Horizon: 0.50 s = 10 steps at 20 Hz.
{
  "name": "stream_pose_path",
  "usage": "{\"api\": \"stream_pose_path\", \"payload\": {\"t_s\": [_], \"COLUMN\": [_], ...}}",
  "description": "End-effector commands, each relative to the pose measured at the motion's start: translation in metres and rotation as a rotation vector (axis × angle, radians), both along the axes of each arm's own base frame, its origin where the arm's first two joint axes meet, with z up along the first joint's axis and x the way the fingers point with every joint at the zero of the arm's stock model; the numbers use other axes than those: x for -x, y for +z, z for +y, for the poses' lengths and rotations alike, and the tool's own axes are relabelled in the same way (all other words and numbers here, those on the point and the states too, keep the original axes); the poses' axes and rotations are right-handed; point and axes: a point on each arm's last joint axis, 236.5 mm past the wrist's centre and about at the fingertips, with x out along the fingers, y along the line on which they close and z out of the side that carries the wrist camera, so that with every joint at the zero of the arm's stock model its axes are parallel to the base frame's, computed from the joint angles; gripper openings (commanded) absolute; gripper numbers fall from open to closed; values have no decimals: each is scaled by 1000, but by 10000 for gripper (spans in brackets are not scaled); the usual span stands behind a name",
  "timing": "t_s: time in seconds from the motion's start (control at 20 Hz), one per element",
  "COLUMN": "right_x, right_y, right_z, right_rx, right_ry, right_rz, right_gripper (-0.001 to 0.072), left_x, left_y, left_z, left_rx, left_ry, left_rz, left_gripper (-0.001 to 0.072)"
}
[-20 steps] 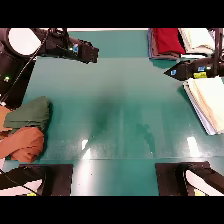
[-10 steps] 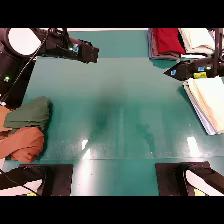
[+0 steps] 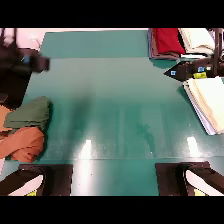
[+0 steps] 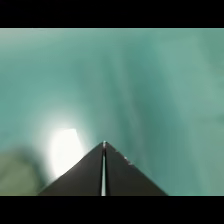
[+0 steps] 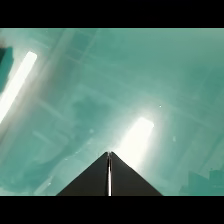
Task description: Fold the shirts.
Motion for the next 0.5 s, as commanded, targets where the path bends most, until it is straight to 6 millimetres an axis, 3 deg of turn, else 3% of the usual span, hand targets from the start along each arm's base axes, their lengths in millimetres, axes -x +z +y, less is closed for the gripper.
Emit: {"api": "stream_pose_path", "payload": {"t_s": [0.0,0.05,0.1,0.25,0.35,0.45], "right_x": [1,1,1,1,1,1], "right_y": [0,0,0,0,0,0], "right_z": [0,1,1,1,1,0], "right_rx": [1,1,1,1,1,0], "right_ry": [3,3,3,3,3,2], "right_rz": [0,0,0,0,0,0], "right_gripper": [16,15,15,16,16,15], "left_x": [61,75,85,99,98,92], "left_y": [-75,-104,-128,-190,-212,-222], "left_z": [104,123,135,159,162,160], "left_rx": [-167,-186,-178,-168,-159,-154], "left_ry": [226,275,316,368,373,362], "left_rz": [237,313,365,404,380,341], "left_gripper": [139,545,720,707,707,706]}}
